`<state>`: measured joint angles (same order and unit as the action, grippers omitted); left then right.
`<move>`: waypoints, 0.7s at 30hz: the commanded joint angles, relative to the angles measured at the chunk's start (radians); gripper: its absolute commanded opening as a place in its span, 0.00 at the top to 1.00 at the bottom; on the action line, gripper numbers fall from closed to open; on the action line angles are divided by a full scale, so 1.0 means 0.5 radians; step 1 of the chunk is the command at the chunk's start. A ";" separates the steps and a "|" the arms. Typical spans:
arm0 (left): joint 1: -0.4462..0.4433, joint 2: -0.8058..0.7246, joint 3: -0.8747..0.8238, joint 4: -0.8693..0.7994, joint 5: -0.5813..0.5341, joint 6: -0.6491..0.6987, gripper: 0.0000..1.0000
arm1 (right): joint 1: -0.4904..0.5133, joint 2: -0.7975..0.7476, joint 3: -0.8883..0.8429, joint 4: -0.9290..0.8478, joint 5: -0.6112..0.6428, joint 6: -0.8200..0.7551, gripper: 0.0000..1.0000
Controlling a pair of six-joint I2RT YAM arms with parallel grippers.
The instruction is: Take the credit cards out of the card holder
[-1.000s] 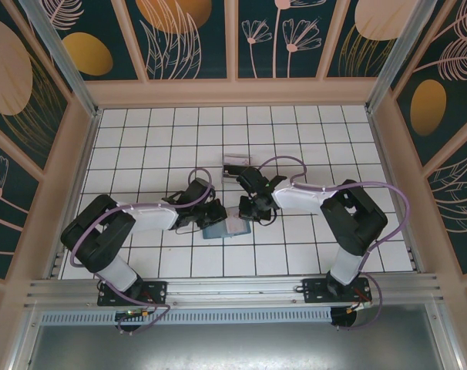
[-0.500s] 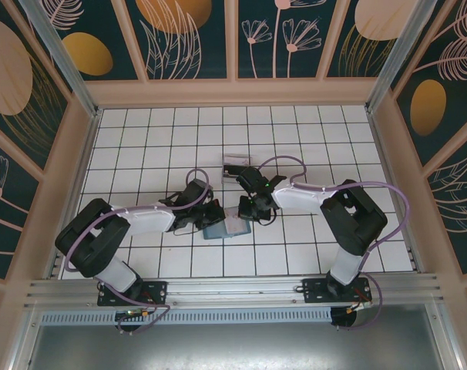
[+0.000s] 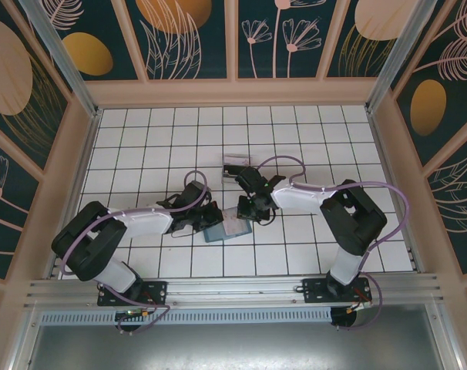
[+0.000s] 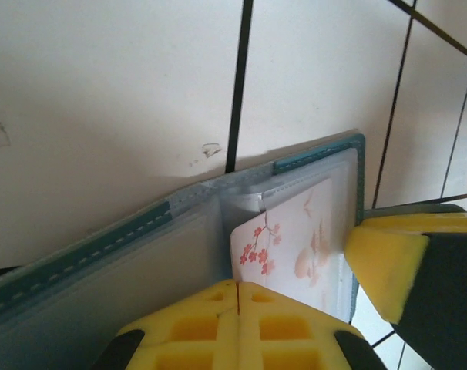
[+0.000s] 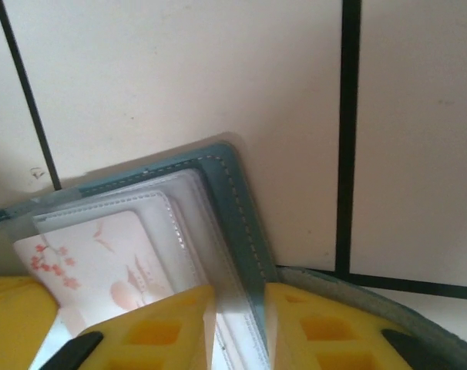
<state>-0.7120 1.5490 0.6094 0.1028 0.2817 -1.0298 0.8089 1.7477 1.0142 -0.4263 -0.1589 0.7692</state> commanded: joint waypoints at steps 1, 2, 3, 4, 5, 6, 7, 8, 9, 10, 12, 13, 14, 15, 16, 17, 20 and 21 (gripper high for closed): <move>0.010 0.055 -0.001 0.003 0.029 0.029 0.96 | 0.020 -0.022 0.024 -0.100 0.039 0.025 0.69; 0.010 0.067 0.004 0.003 0.029 0.028 0.96 | 0.023 -0.023 0.021 -0.098 0.033 0.021 0.67; 0.010 0.076 0.011 -0.002 0.030 0.032 0.96 | 0.023 -0.023 0.021 -0.095 0.027 0.018 0.66; 0.011 0.084 0.020 -0.006 0.028 0.034 0.96 | 0.025 -0.011 0.021 -0.094 0.021 0.016 0.64; 0.011 0.086 0.026 -0.006 0.032 0.033 0.96 | 0.027 -0.003 0.021 -0.092 0.015 0.015 0.64; 0.010 0.090 0.032 -0.008 0.033 0.034 0.96 | 0.029 0.009 0.025 -0.095 0.011 0.014 0.64; 0.012 0.090 0.038 -0.009 0.032 0.038 0.96 | 0.033 0.021 0.024 -0.098 0.011 0.013 0.63; 0.012 0.090 0.042 -0.012 0.033 0.036 0.96 | 0.035 0.034 0.024 -0.098 0.011 0.014 0.63; 0.010 0.093 0.049 -0.022 0.032 0.043 0.96 | 0.037 0.043 0.027 -0.104 0.011 0.014 0.63; 0.010 0.091 0.051 -0.027 0.029 0.047 0.96 | 0.041 0.058 0.030 -0.107 0.016 0.012 0.63; 0.010 0.088 0.054 -0.031 0.032 0.050 0.96 | 0.042 0.080 0.040 -0.127 0.028 0.009 0.63; 0.011 0.085 0.054 -0.035 0.027 0.050 0.96 | 0.045 0.091 0.045 -0.137 0.037 0.006 0.63; 0.011 0.079 0.054 -0.037 0.028 0.052 0.96 | 0.047 0.100 0.046 -0.142 0.044 0.003 0.64; 0.010 0.072 0.055 -0.044 0.026 0.053 0.96 | 0.046 0.110 0.047 -0.149 0.050 0.005 0.65; 0.010 0.064 0.054 -0.051 0.023 0.056 0.97 | 0.047 0.118 0.043 -0.152 0.054 0.005 0.66; 0.011 0.057 0.057 -0.061 0.018 0.059 0.97 | 0.048 0.120 0.043 -0.156 0.057 0.004 0.68; 0.010 0.022 0.056 -0.094 -0.004 0.067 0.97 | 0.045 0.128 0.039 -0.162 0.065 0.005 0.71; 0.010 0.010 0.057 -0.107 -0.011 0.071 0.97 | 0.045 0.134 0.037 -0.163 0.066 0.006 0.72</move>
<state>-0.7120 1.5749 0.6212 0.1001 0.2874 -1.0218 0.8192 1.7657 1.0367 -0.4561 -0.1463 0.7673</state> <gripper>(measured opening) 0.066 0.283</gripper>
